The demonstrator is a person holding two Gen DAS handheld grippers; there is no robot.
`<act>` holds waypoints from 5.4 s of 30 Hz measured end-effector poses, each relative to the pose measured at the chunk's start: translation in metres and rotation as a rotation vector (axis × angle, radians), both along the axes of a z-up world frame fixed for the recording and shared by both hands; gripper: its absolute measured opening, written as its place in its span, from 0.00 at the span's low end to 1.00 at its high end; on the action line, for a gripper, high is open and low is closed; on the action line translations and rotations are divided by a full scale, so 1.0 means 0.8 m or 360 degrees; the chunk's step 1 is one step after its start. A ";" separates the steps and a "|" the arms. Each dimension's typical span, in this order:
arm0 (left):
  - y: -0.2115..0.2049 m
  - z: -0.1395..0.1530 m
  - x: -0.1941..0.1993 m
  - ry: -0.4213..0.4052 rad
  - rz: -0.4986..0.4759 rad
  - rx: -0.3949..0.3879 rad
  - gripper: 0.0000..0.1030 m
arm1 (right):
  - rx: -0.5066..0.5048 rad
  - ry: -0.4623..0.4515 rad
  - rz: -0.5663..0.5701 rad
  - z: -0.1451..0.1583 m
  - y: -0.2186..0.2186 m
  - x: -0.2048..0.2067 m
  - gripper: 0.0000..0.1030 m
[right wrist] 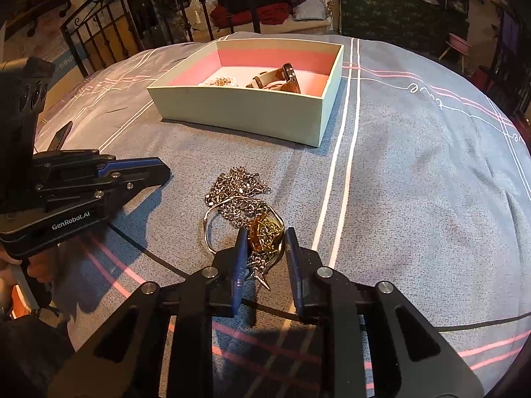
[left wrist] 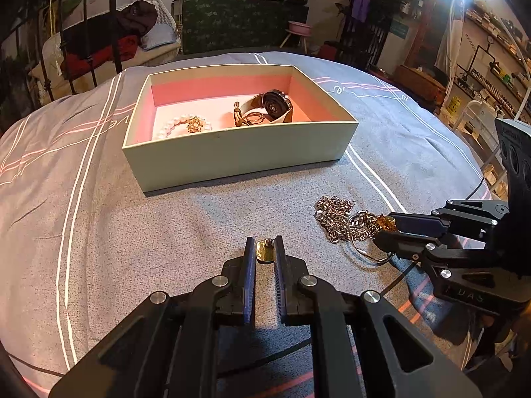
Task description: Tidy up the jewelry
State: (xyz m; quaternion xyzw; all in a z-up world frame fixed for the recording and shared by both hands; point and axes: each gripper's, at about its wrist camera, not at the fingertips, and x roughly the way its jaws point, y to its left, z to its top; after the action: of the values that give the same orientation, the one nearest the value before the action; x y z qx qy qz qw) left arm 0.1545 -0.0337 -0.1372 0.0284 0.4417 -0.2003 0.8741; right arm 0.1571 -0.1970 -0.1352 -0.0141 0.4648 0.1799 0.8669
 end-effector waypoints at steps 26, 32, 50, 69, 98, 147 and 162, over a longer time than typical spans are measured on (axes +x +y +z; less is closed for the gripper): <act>-0.001 -0.002 0.001 0.0006 0.0003 0.0009 0.10 | -0.0034 -0.0082 -0.0002 0.019 0.001 0.001 0.11; 0.003 0.002 0.002 -0.0007 0.0016 0.0001 0.10 | 0.0018 -0.0104 -0.0010 0.030 -0.004 0.001 0.11; 0.021 0.095 0.083 -0.0244 0.0110 -0.0064 0.10 | 0.0122 -0.0359 0.0073 0.111 0.028 0.080 0.11; 0.012 0.077 0.158 -0.0079 0.0208 -0.0028 0.11 | 0.0017 -0.0279 0.0027 0.084 0.048 0.172 0.11; 0.046 0.093 0.077 -0.0152 0.0261 -0.0150 0.92 | 0.0099 -0.0329 -0.0123 0.093 -0.033 0.084 0.94; -0.071 -0.005 0.034 -0.0002 -0.0152 0.0139 0.85 | -0.0055 -0.0072 -0.0108 0.020 -0.049 0.005 0.52; 0.045 -0.006 0.040 0.0043 0.0267 0.0258 0.81 | -0.0011 -0.0084 -0.0060 0.019 -0.031 0.011 0.52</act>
State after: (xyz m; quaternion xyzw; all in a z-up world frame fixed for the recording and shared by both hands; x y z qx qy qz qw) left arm 0.1863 0.0026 -0.1419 0.0591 0.4689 -0.0904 0.8766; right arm 0.1658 -0.2216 -0.1200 -0.0130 0.4426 0.1614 0.8820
